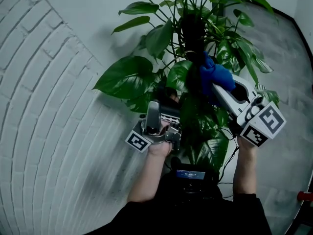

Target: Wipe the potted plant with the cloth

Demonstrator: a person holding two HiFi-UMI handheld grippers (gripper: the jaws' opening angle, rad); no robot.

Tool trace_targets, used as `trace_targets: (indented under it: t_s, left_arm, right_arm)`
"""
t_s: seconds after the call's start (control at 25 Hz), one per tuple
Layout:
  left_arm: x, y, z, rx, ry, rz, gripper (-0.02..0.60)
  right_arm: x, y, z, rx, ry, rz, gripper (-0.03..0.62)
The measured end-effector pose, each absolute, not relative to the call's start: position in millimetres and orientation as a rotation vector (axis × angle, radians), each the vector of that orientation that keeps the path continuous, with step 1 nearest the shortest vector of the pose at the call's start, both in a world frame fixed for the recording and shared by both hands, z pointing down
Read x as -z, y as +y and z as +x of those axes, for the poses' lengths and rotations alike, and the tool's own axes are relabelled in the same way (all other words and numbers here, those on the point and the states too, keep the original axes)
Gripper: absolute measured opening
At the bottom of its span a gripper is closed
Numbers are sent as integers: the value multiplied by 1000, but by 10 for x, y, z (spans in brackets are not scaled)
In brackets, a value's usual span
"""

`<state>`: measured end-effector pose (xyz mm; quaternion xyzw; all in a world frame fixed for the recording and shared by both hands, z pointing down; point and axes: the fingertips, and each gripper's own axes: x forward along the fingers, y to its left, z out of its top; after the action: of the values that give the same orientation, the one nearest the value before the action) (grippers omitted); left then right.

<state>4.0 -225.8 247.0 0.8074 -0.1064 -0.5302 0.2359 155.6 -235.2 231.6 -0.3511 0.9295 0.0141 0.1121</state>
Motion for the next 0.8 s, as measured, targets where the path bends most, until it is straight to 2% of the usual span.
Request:
trace_targets:
  t_s: [0.48,0.8]
  left_arm:
    - [-2305,-2193,234,1392,-276,2354,448]
    - [-2382,-2129,248,1298,-366,2497,448]
  right_arm:
    - [-2555,-2548,627,-186,3105,-942,115]
    - [-2568,-2354,347,-357,3205,-904,115]
